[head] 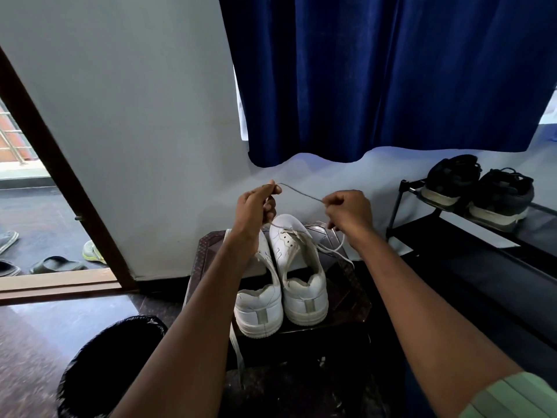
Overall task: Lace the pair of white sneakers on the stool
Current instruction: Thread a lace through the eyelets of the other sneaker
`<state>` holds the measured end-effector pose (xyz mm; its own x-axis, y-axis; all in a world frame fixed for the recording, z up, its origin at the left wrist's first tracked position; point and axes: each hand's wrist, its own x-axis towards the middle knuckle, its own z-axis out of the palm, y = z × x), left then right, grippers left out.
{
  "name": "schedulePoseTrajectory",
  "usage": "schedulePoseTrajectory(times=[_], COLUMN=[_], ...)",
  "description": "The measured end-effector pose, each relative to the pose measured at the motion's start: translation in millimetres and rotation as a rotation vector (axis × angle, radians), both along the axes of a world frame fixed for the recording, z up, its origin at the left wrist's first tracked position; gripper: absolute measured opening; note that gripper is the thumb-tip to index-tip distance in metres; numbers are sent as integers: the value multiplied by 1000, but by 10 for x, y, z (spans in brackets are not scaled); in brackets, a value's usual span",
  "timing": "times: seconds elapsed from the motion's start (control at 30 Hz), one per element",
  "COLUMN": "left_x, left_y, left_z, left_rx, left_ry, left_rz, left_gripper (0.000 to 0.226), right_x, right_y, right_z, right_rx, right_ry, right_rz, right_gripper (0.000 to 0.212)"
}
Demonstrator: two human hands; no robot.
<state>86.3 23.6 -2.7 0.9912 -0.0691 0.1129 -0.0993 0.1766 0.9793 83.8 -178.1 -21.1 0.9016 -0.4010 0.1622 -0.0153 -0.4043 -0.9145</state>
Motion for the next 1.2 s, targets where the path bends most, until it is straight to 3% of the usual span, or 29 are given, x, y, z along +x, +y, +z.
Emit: schedulePoseTrajectory(times=[0.07, 0.17, 0.3, 0.4, 0.47, 0.53, 0.6, 0.67, 0.77, 0.93, 1.1, 1.2], left_x=[-21, -73, -49, 33, 53, 44, 45, 61, 63, 64, 141, 164], left_y=[-29, -85, -75, -15, 8, 5, -20, -47, -50, 5, 23, 43], left_z=[-4, -3, -11, -32, -36, -36, -60, -120, -156, -157, -222, -261], left_rx=[70, 137, 141, 31, 2, 100, 338, 580, 764, 820, 847, 874], left_ry=[-26, -50, -30, 19, 25, -24, -126, -218, -216, -181, -311, -340], left_rz=[6, -31, -75, -80, -68, -27, 15, 7, -37, -38, 51, 54], left_gripper=[30, 31, 30, 27, 28, 31, 34, 38, 35, 28, 21, 22], right_x=[-52, -123, -55, 9, 29, 8, -26, -95, -98, -6, -68, -75], right_y=[70, 231, 227, 133, 84, 103, 183, 279, 310, 162, 191, 260], right_z=[81, 219, 120, 1, -40, -4, 88, 175, 156, 20, 83, 69], right_rx=[108, 239, 247, 282, 165, 50, 185, 340, 232, 66, 85, 33], right_ry=[-6, 26, -39, -39, -2, 29, 58, 89, 57, 17, 86, 63], right_rz=[264, 559, 273, 22, -31, 76, 328, 511, 466, 217, 471, 488], right_gripper=[41, 33, 5, 16, 13, 29, 41, 32, 16, 13, 12, 10])
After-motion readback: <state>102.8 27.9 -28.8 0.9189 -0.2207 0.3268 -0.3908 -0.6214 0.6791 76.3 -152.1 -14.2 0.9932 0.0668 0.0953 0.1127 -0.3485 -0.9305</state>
